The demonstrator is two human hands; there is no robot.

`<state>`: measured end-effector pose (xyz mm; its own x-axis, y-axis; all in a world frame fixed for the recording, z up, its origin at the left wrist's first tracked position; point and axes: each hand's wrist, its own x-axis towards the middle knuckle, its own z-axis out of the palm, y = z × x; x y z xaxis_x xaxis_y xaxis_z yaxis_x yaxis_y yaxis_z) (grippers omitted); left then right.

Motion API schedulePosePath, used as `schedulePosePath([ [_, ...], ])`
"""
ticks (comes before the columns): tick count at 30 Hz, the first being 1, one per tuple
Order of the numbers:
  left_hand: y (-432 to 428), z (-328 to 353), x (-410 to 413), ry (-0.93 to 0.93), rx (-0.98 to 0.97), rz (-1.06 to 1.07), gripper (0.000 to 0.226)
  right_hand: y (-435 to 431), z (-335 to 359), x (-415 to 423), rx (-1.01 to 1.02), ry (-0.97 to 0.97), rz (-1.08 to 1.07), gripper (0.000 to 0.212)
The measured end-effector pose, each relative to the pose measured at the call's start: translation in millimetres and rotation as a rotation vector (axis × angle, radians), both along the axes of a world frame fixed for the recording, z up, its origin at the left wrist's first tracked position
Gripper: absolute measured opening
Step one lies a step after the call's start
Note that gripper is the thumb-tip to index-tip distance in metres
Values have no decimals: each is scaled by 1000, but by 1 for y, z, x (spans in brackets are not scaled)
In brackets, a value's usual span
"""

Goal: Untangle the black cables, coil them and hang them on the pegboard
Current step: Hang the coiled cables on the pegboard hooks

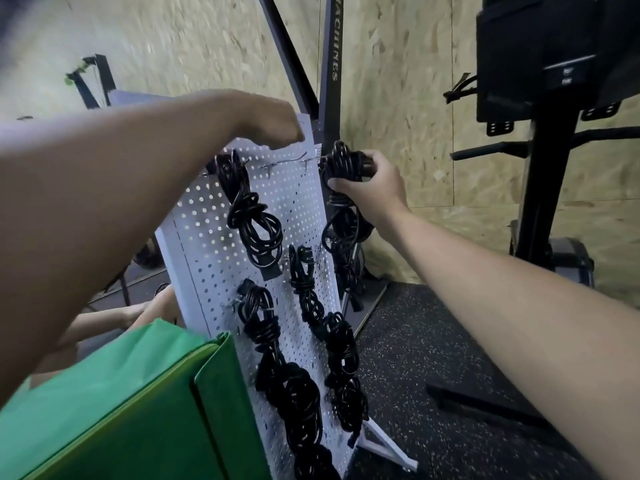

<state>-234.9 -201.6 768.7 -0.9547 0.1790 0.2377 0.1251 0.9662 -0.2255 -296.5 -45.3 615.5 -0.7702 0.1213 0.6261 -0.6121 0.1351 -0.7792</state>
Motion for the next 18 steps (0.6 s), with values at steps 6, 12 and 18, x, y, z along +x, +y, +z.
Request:
schedulePosePath([
  [6, -18, -4, -26, -170, -105, 101, 71, -23, 16, -19, -12, 59, -48, 59],
  [12, -24, -7, -38, -226, -191, 129, 59, -39, 21, -28, -22, 124, -75, 58],
  [18, -25, -8, -39, -202, -171, 141, 64, -45, 17, -25, -43, 190, -136, 57],
])
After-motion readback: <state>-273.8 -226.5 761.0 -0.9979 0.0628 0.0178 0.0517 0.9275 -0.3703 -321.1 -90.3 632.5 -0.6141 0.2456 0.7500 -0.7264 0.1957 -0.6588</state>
